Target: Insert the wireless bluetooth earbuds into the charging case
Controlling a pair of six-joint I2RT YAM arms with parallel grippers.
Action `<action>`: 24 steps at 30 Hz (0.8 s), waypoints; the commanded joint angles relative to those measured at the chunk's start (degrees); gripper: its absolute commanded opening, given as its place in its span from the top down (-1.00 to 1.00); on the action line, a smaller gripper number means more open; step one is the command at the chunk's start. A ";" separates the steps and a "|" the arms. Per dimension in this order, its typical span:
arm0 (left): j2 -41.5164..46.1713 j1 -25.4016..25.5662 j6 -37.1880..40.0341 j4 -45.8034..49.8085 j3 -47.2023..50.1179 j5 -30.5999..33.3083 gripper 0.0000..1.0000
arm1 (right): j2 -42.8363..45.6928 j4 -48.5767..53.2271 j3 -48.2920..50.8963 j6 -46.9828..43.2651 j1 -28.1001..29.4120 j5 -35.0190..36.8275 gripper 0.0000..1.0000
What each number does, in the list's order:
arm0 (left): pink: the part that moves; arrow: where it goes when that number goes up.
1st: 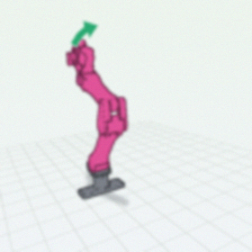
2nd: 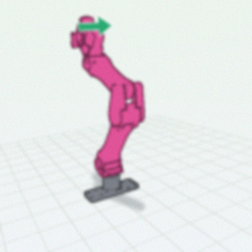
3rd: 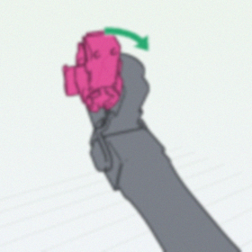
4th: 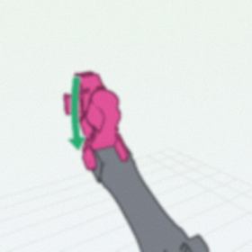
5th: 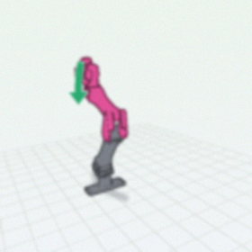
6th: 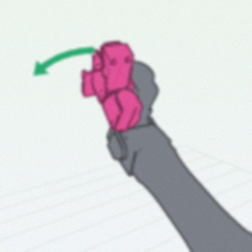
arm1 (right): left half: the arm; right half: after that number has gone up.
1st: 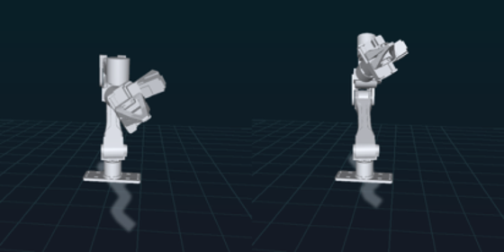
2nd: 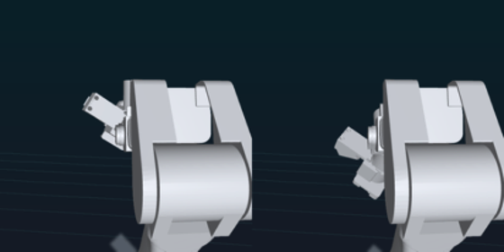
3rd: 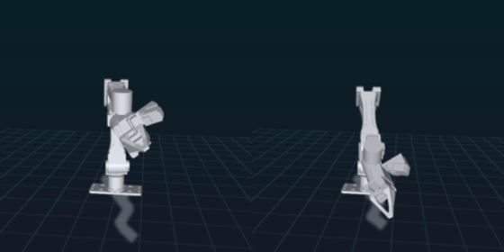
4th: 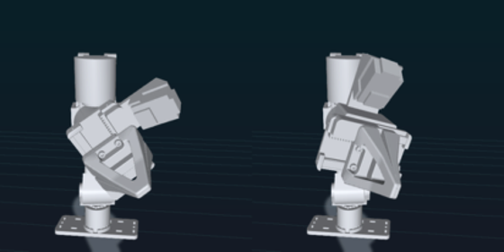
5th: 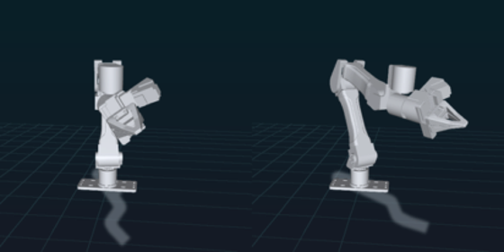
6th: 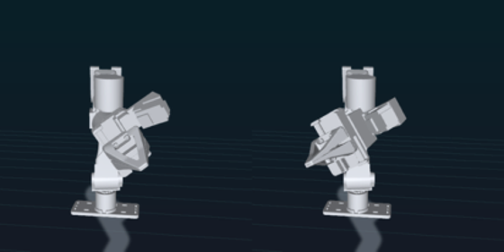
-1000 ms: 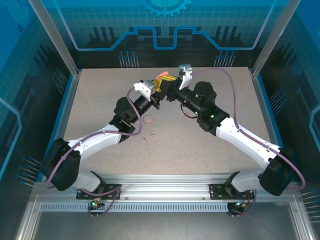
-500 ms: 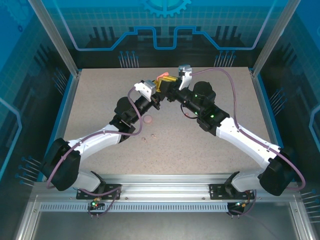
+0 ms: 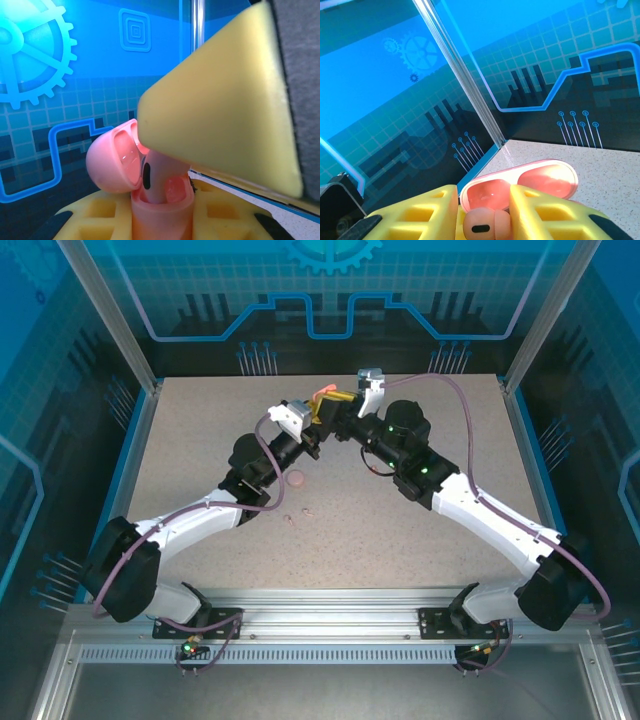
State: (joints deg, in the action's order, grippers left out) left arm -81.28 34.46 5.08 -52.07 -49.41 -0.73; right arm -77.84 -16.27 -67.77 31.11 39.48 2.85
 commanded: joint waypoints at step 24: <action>2.82 0.70 1.33 -5.93 -1.25 0.37 1.00 | 3.12 9.47 -2.91 6.32 -2.56 0.48 -0.37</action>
State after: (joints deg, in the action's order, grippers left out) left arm -81.25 34.48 5.08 -51.05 -49.41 -0.30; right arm -76.82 -12.56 -68.62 36.47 38.09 3.05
